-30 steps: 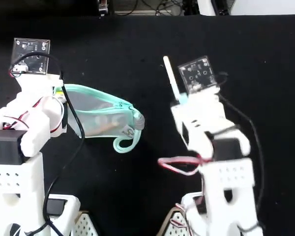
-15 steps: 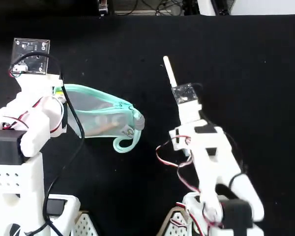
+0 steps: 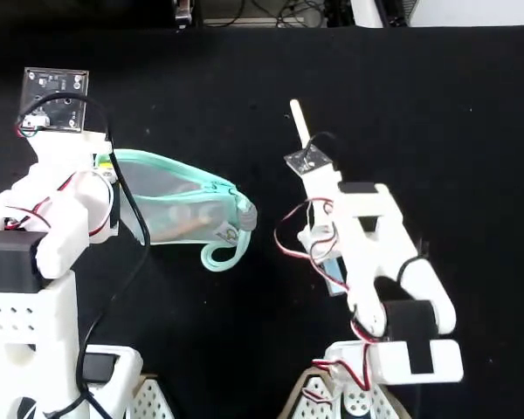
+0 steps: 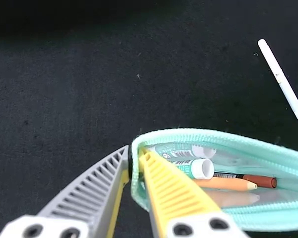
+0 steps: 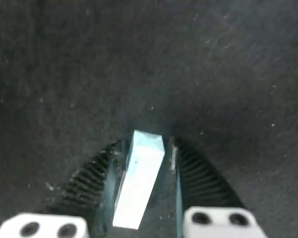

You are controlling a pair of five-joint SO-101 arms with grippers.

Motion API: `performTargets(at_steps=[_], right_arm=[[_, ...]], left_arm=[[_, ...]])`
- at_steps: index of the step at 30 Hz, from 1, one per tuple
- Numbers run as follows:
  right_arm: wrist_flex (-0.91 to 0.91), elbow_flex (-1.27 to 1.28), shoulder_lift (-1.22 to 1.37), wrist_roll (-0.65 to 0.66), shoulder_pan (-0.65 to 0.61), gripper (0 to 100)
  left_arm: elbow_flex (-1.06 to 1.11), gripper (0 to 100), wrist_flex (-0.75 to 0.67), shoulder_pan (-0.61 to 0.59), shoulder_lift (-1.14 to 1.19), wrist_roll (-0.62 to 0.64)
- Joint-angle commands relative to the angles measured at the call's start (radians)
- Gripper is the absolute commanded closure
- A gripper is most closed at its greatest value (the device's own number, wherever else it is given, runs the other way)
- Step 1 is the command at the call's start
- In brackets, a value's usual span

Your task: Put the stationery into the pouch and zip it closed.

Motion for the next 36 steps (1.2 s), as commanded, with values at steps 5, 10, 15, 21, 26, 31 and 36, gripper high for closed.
performTargets(at_steps=[5,10,15,21,26,31,36], right_arm=[[0.051,-0.054,0.002,0.054,0.015,85.8],[0.052,-0.054,-0.004,0.051,0.017,98.7],[0.072,-0.091,-0.062,0.048,0.023,98.6],[0.241,-0.128,-0.409,0.025,0.014,98.6],[0.295,-0.225,-0.762,-0.106,-0.069,98.6],[0.279,-0.394,-0.964,-0.262,-0.295,98.6],[0.037,-0.437,-1.015,-0.339,-0.555,98.6]], left_arm=[[0.105,97,0.008,-0.016,0.017,0.000],[0.105,97,0.008,-0.016,0.017,0.000],[0.107,97,0.008,-0.016,0.017,0.000],[0.107,97,0.008,-0.016,0.017,-0.002],[0.105,97,0.008,-0.015,0.017,0.000],[0.105,97,0.008,-0.015,0.017,0.000],[0.105,97,0.008,-0.015,0.017,0.000]])
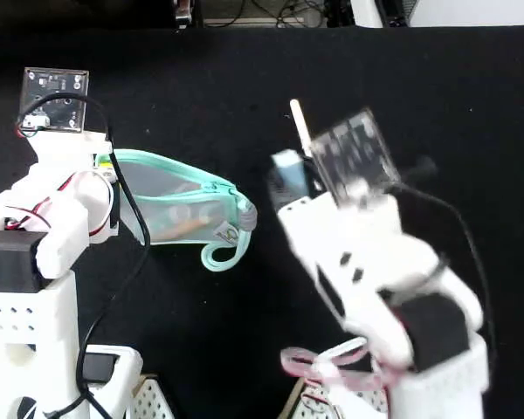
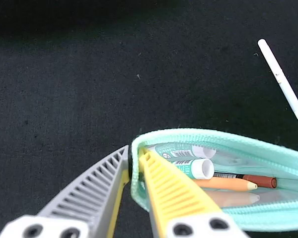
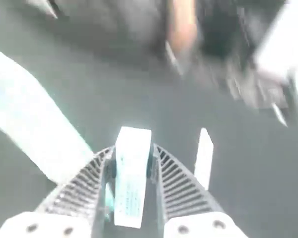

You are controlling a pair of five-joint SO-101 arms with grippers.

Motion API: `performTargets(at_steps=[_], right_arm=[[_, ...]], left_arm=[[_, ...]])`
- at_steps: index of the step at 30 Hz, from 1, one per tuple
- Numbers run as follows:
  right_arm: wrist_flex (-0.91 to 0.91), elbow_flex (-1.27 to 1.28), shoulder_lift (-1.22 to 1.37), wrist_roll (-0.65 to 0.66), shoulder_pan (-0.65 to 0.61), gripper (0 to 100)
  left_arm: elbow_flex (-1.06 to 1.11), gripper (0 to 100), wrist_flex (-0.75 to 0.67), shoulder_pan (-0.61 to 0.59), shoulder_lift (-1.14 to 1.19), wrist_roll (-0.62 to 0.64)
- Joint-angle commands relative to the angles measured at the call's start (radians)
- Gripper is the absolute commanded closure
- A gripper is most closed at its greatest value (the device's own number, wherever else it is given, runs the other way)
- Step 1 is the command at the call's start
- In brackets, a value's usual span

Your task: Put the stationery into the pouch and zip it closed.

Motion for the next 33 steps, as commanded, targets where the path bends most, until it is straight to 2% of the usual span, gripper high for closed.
performTargets(at_steps=[1,9,13,26,29,31,33], right_arm=[[-0.216,-0.051,-0.018,-0.029,-0.172,98.6],[-0.726,0.222,0.030,-0.028,-0.313,98.6],[-0.842,0.355,0.030,-0.028,-0.327,98.6],[-0.868,0.584,0.036,-0.026,-0.324,98.6],[-0.862,0.605,0.036,0.044,-0.322,98.5],[-0.859,0.601,0.031,0.097,-0.322,95.2],[-0.818,0.562,0.035,0.112,-0.325,87.3]], left_arm=[[0.107,97,0.008,-0.015,0.017,0.000],[0.107,97,0.008,-0.015,0.017,0.000],[0.107,97,0.008,-0.015,0.017,-0.002],[0.107,97,0.006,-0.015,0.017,-0.002],[0.107,97,0.006,-0.015,0.017,-0.002],[0.107,97,0.006,-0.015,0.017,-0.002],[0.107,97,0.006,-0.015,0.017,-0.002]])
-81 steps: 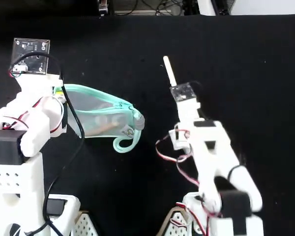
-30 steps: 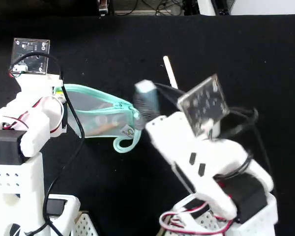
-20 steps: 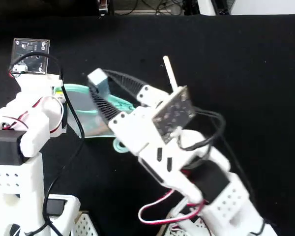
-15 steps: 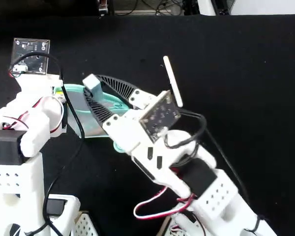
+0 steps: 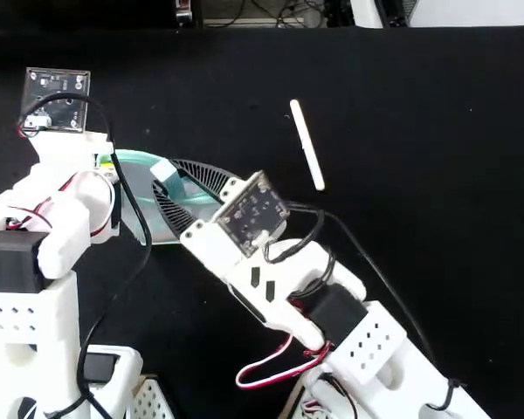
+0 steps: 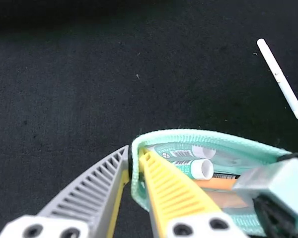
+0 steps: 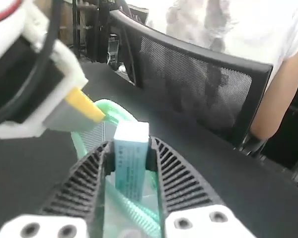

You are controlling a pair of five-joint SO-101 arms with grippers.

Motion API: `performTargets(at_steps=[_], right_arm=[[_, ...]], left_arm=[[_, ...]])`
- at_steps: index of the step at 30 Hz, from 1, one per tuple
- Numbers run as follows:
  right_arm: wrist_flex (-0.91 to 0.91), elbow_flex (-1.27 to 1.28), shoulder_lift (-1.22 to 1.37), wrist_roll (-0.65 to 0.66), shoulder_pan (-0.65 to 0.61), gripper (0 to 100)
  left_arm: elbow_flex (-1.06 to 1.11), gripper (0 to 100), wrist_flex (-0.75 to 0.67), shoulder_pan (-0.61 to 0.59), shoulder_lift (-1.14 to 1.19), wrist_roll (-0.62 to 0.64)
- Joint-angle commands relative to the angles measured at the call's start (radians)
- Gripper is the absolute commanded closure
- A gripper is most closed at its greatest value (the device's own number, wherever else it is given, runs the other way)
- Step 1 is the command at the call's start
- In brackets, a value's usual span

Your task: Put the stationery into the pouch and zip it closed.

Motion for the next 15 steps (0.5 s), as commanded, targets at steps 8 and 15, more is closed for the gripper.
performTargets(at_steps=[8,15], right_arm=[[0.460,-0.440,0.008,0.040,-0.005,79.2],[0.654,-0.710,0.016,0.038,0.245,87.7]], left_arm=[[0.107,97,0.006,-0.015,0.017,-0.003],[0.107,97,0.006,-0.015,0.017,-0.003]])
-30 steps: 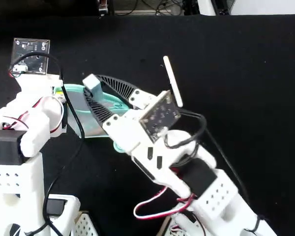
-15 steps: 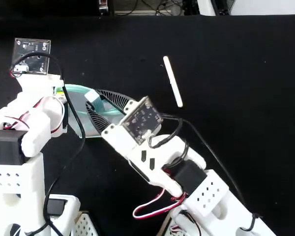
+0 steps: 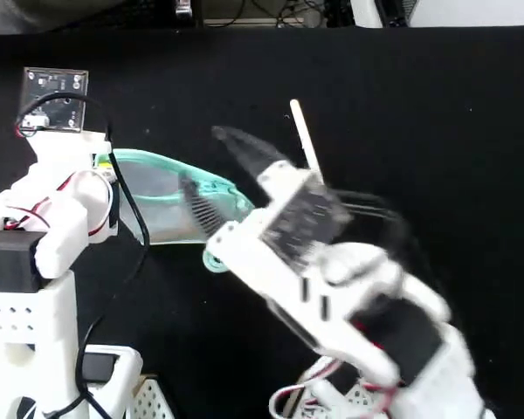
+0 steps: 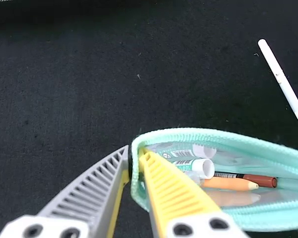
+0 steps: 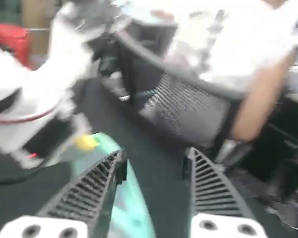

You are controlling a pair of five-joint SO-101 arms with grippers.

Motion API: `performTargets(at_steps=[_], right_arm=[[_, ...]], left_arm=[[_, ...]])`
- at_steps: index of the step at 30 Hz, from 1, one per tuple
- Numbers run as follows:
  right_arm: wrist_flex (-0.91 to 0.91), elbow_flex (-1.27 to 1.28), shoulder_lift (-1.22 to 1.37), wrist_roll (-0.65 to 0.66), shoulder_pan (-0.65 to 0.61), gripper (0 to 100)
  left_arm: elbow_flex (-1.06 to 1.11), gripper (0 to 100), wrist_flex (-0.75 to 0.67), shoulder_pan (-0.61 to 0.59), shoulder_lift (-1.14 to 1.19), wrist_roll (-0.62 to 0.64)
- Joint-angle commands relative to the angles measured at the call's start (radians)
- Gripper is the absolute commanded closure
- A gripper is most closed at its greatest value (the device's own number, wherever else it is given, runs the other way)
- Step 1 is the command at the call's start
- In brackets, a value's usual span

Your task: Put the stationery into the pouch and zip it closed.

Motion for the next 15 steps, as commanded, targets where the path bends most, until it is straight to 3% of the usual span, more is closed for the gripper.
performTargets(at_steps=[1,7,15], right_arm=[[0.049,-0.065,0.013,0.009,0.239,90.0],[-0.069,0.222,0.153,0.009,0.569,89.4],[-0.327,0.338,0.682,0.011,0.666,81.8]], left_arm=[[0.107,97,0.006,-0.015,0.017,-0.003],[0.107,97,0.006,-0.015,0.017,-0.003],[0.107,97,0.006,-0.015,0.017,0.000]])
